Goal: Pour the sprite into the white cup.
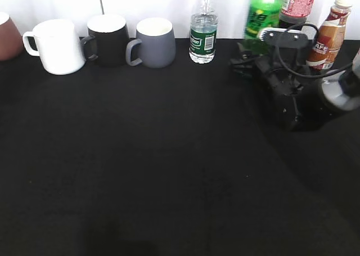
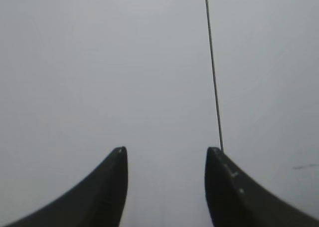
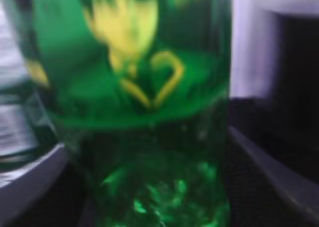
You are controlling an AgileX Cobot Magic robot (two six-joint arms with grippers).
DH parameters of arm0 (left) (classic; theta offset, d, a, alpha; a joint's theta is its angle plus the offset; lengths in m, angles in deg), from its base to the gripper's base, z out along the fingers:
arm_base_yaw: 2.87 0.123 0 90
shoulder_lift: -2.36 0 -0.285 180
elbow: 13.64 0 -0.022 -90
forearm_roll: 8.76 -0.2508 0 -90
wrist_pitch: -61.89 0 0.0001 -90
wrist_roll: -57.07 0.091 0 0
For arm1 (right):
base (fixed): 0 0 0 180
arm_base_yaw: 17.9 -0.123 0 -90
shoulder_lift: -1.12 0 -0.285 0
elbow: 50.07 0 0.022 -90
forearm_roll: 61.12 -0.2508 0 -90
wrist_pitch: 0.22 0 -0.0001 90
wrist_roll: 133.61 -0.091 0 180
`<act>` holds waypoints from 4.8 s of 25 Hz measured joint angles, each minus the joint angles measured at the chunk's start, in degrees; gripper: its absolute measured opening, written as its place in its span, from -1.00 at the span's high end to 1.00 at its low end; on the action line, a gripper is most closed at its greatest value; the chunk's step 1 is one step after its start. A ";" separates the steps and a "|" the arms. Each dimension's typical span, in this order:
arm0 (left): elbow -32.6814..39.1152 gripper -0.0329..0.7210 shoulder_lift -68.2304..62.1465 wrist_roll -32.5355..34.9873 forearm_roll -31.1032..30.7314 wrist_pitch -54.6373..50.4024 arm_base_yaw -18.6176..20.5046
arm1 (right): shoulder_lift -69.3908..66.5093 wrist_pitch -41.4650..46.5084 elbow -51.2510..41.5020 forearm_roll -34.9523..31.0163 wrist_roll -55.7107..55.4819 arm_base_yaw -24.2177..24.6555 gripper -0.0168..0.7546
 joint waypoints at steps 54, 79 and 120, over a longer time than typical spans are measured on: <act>0.00 -0.10 -0.17 0.00 -0.28 -2.97 0.00 | 6.04 1.34 -4.56 0.83 4.26 -2.58 -0.72; 0.00 -0.08 2.88 -0.05 -0.15 -9.45 -0.34 | 32.69 17.27 -19.37 -5.40 12.92 -5.61 -0.40; 2.15 0.07 75.34 16.55 26.73 -119.82 -3.87 | 128.16 121.25 -33.29 23.82 -1.68 -5.87 -0.39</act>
